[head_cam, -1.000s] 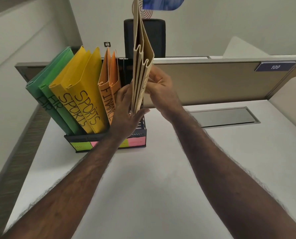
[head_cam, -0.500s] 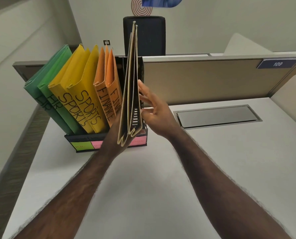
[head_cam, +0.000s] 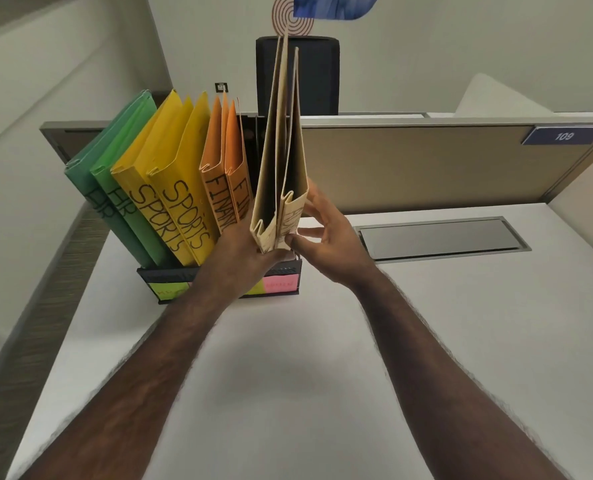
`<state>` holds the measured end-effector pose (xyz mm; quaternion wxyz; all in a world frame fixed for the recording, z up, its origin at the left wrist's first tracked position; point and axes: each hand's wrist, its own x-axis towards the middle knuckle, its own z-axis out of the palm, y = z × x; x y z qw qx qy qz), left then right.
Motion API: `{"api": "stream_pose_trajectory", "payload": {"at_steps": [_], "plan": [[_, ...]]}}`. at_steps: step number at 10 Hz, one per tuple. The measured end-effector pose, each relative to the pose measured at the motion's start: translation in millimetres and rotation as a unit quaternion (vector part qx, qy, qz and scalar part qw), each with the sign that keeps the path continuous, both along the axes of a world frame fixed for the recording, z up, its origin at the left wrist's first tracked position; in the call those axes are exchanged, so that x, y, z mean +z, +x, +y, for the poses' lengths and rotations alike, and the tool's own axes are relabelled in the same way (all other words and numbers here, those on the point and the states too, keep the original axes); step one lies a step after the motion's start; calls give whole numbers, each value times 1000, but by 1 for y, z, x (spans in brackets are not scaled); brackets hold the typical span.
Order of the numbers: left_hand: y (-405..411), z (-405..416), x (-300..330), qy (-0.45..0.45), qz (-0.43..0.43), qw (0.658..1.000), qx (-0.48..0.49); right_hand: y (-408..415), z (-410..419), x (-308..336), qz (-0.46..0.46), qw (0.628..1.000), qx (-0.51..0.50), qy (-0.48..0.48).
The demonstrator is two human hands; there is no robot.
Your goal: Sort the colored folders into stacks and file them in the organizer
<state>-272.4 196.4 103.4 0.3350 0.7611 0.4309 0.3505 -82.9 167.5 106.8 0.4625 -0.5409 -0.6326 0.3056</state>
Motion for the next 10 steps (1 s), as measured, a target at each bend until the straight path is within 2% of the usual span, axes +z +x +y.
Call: {"api": "stream_pose_trajectory", "payload": {"at_steps": [2, 4, 5, 7, 10], "plan": [[-14, 6, -3, 31, 91, 995, -1, 6, 2, -6, -44, 997, -60, -1], [-12, 14, -13, 67, 68, 995, 40, -2, 10, -4, -78, 993, -89, 10], [-9, 21, -17, 45, 48, 996, 66, -4, 13, -5, -102, 990, -99, 4], [2, 27, -26, 60, 76, 988, 122, -5, 13, -15, -163, 980, -112, -8], [9, -36, -42, 142, 100, 962, 211, 11, -20, -35, -217, 967, -132, -4]]}}
